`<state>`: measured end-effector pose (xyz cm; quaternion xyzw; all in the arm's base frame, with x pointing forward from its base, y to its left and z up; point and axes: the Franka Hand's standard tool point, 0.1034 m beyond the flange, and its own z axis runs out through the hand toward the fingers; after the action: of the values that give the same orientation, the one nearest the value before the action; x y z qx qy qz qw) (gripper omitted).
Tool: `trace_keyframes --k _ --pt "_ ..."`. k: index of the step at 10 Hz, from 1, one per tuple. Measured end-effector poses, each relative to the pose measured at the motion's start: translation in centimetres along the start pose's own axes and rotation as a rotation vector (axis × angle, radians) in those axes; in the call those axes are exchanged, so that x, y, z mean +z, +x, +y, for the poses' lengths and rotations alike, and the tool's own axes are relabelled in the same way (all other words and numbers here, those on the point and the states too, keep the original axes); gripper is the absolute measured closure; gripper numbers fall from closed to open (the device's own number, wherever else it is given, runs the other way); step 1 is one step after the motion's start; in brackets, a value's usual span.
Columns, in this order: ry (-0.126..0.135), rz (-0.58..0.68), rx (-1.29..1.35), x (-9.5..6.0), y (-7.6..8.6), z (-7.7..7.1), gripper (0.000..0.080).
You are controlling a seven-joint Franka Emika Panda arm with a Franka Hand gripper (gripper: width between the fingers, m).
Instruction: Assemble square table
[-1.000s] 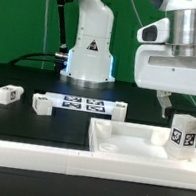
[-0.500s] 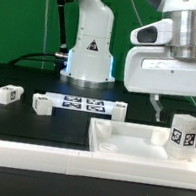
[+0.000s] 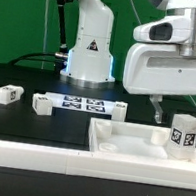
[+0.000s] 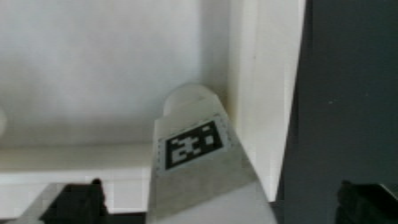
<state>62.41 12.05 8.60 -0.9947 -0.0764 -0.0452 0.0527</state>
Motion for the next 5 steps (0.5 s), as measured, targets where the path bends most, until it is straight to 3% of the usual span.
trace_keyframes --k 4,5 --pt "-0.001 -0.001 -0.243 0.09 -0.03 0.23 0.0150" --pt "-0.001 -0.001 -0.242 0.09 -0.03 0.23 0.0273"
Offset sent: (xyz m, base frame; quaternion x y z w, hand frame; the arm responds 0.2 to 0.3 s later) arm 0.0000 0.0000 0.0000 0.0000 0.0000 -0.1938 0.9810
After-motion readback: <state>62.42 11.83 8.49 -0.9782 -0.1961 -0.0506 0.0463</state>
